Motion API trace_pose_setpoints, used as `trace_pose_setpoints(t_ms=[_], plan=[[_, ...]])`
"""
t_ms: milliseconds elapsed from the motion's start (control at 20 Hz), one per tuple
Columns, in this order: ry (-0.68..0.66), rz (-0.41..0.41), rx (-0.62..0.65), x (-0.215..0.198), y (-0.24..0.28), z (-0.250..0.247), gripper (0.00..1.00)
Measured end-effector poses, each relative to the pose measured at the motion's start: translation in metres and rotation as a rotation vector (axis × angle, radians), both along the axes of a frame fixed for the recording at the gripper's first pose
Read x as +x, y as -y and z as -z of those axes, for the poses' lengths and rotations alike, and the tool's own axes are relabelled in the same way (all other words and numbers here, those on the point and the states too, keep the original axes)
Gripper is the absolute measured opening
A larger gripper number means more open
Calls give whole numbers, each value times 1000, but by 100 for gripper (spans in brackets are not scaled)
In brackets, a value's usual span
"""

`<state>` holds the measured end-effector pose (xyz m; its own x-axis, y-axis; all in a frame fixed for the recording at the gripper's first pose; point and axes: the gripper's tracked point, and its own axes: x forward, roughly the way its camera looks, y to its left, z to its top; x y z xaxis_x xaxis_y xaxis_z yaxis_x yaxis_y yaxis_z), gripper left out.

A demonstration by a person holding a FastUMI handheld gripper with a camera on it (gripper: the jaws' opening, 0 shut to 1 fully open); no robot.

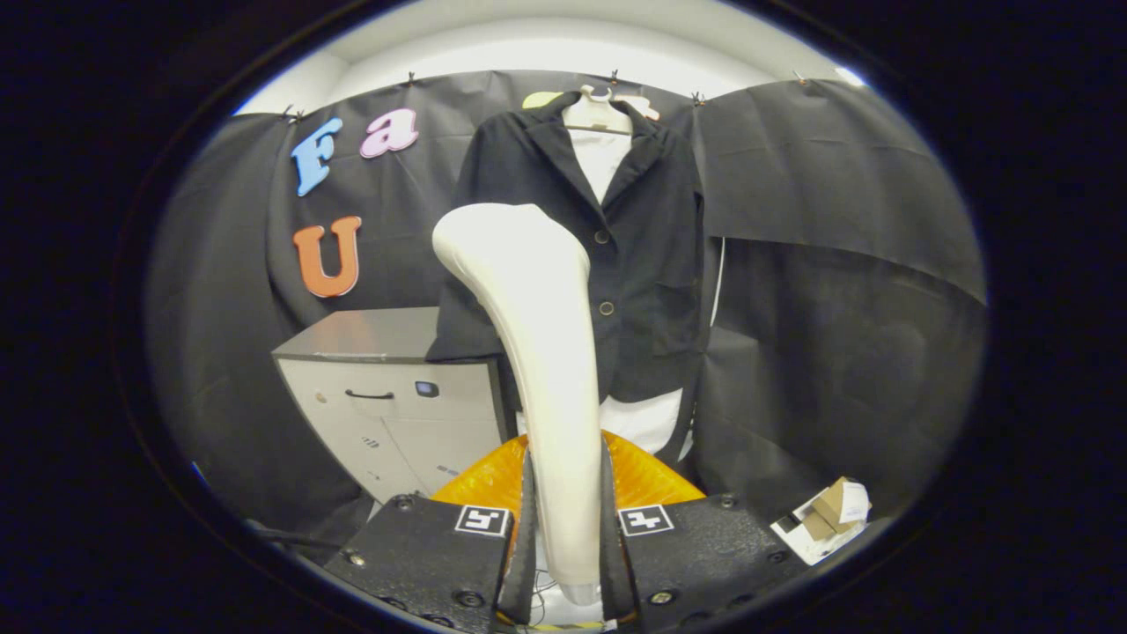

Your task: Iron the clothes twice with a garment steamer, once on the left side and once on the right side.

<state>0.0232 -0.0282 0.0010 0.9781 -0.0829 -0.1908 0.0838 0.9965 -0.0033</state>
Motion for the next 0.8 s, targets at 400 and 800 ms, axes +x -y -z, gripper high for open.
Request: trace_pose_setpoints(t_ms=[400, 800], plan=[[-3, -90, -7, -52, -32, 18, 32], [-30, -103, -4, -64, -28, 25, 32]])
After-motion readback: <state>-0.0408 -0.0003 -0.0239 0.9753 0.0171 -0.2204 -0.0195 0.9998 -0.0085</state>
